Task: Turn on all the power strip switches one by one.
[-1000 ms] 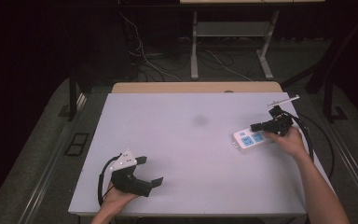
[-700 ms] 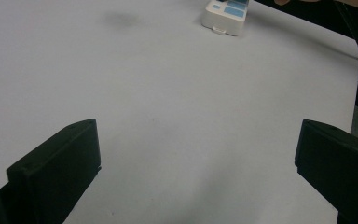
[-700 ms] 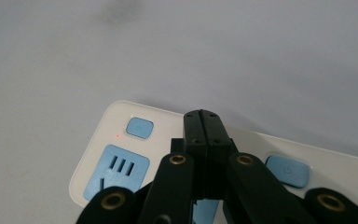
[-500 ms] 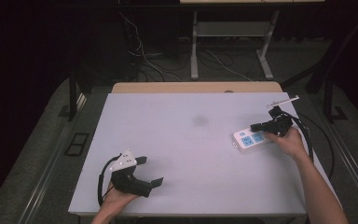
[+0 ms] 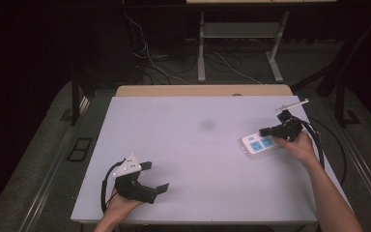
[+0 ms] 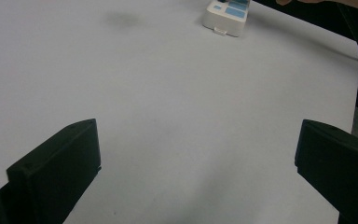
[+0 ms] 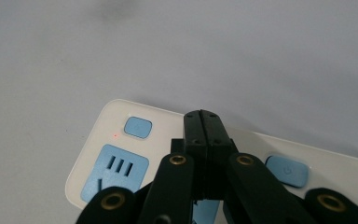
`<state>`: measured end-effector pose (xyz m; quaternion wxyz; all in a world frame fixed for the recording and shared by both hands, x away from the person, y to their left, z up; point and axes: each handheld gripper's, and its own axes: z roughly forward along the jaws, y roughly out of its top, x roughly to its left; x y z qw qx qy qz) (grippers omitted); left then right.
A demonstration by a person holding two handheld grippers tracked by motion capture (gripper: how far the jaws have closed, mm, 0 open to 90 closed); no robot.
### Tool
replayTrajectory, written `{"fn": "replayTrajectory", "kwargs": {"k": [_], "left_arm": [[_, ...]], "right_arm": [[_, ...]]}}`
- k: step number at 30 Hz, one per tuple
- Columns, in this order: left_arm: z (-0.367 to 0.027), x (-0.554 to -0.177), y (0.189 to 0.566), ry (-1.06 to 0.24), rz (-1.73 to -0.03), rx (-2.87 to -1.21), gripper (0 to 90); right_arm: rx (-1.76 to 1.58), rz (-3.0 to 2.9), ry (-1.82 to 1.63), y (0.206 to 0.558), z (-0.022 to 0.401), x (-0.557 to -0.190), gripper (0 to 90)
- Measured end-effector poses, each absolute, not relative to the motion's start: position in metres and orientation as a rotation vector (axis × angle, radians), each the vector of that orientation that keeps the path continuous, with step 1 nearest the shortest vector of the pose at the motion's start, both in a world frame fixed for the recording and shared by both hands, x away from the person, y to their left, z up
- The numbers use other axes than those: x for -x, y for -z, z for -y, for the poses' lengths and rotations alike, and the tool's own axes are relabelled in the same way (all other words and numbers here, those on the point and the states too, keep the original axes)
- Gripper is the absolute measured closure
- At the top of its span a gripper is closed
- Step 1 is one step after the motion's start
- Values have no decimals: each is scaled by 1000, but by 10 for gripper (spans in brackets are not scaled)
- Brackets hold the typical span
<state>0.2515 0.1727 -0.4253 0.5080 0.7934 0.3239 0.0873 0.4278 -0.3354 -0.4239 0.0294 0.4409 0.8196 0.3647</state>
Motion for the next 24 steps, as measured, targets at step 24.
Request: {"fn": "replayTrajectory", "kwargs": {"k": [24], "left_arm": [[-171,-253,427,-202,-783,-1916,0]], "right_arm": [[-1321,-2525,-1143,406,343,-423,900]]}}
